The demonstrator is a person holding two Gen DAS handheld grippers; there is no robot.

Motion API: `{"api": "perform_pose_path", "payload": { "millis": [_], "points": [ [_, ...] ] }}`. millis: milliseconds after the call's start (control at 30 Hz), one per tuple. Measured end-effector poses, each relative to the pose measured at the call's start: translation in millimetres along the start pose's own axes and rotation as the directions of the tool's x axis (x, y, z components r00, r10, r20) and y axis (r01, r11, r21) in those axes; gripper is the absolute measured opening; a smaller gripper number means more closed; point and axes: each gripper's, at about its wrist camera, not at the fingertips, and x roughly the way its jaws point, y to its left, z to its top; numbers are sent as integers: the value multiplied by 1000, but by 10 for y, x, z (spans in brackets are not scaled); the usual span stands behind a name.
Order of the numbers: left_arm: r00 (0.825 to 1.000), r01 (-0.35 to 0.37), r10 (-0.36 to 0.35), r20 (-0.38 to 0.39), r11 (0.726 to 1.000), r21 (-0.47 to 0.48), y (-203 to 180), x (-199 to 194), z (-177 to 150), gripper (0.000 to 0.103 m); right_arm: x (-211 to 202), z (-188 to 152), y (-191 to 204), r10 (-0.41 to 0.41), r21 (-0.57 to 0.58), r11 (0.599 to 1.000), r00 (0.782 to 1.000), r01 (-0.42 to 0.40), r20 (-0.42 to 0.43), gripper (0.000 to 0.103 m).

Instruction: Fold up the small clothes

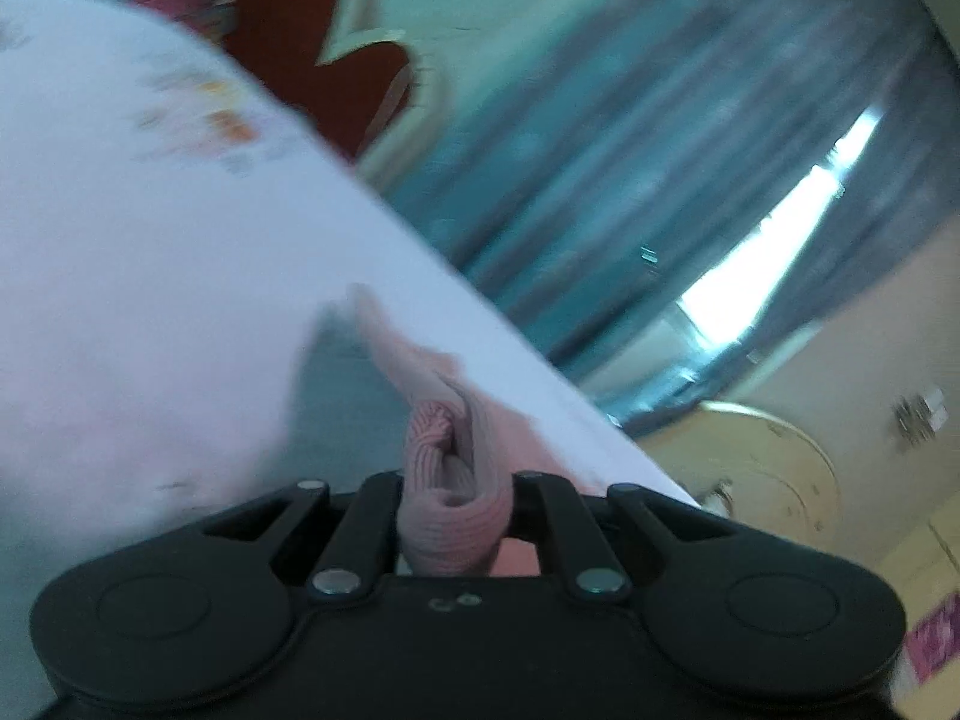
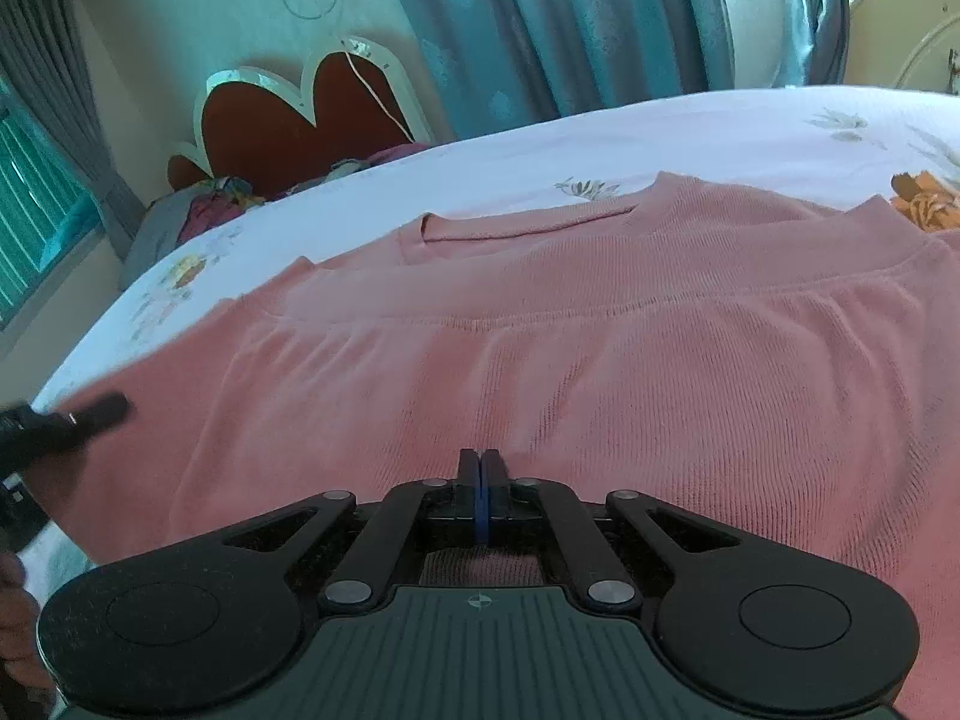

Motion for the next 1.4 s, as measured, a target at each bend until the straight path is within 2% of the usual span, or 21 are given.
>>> {"api": "perform_pose_path", "payload": {
  "millis": [67, 167, 267, 367, 433, 467, 500, 533, 567, 600, 633, 667, 700, 767, 833, 867, 967, 1067, 1100, 1233, 1400],
  "points": [
    [999, 38, -37, -26, 997, 67, -350, 49, 2, 7, -138, 56, -77, 14, 33, 999, 1000, -14, 14, 0],
    [992, 109, -94, -89, 977, 181, -957, 171, -101, 7, -546, 86, -349, 22, 90, 995, 994, -31, 103, 0],
    [975, 187, -145, -167, 944, 273, -1589, 329, -359, 7, -1054, 69, -795, -41, 156, 988, 983, 12, 182, 0],
    [949, 260, -174, -261, 902, 344, -2175, 529, -756, 7, -1526, 45, -1219, -113, 211, 975, 967, 64, 230, 0],
    [923, 304, -182, -338, 885, 354, -2485, 699, -1091, 7, -1814, 17, -1498, -146, 253, 964, 958, 82, 246, 0],
    [903, 320, -166, -396, 875, 362, -2632, 836, -1277, 10, -1924, -1, -1621, -151, 266, 960, 957, 83, 247, 0],
    [869, 345, -143, -474, 862, 373, -2755, 1007, -1507, 17, -2016, -20, -1735, -158, 274, 958, 955, 87, 251, 0],
    [833, 354, -101, -545, 853, 383, -2843, 1160, -1741, 36, -2082, -45, -1845, -178, 290, 951, 954, 105, 240, 1],
    [803, 341, -55, -593, 859, 381, -2882, 1240, -1909, 39, -2129, -63, -1936, -207, 316, 940, 952, 130, 224, 9],
    [792, 347, -63, -607, 864, 364, -2893, 1216, -1951, 38, -2196, -84, -2024, -221, 341, 930, 949, 137, 224, 54],
    [796, 387, -128, -592, 859, 334, -2875, 1102, -1917, 40, -2293, -115, -2078, -194, 331, 938, 945, 101, 262, 70],
    [814, 391, -148, -561, 854, 342, -2853, 1021, -1835, 36, -2371, -128, -2107, -156, 307, 950, 947, 66, 280, 69],
    [842, 363, -128, -524, 853, 374, -2807, 920, -1743, 34, -2410, -132, -2122, -151, 296, 953, 949, 65, 278, 65],
    [897, 290, -97, -432, 865, 408, -2593, 774, -1499, 31, -2356, -112, -2124, -82, 274, 962, 966, 12, 246, 50],
    [929, 198, -36, -369, 890, 412, -2346, 734, -1288, 30, -2206, -72, -2071, -22, 246, 969, 976, -33, 216, 47],
    [934, 156, -2, -358, 902, 402, -2225, 746, -1185, 30, -2113, -45, -2028, -5, 228, 973, 980, -41, 198, 47],
    [943, 75, 67, -325, 911, 406, -1999, 861, -994, 30, -1836, 9, -1874, 30, 175, 983, 988, -56, 153, 47],
    [944, 59, 80, -321, 914, 401, -1931, 1046, -934, 30, -1536, 95, -1849, 39, 149, 987, 994, -54, 102, 47],
    [941, 63, 81, -327, 911, 407, -1924, 1074, -946, 30, -1456, 113, -1862, 41, 139, 989, 995, -53, 93, 47],
    [905, 60, 127, -405, 906, 418, -1757, 1190, -1064, 30, -1178, 167, -1892, 65, 123, 990, 998, -64, -8, 47],
    [911, 94, 85, -403, 910, 403, -1701, 1135, -1029, 30, -1069, 264, -1904, 81, 106, 991, 997, -81, 4, 47]
  ]
}}
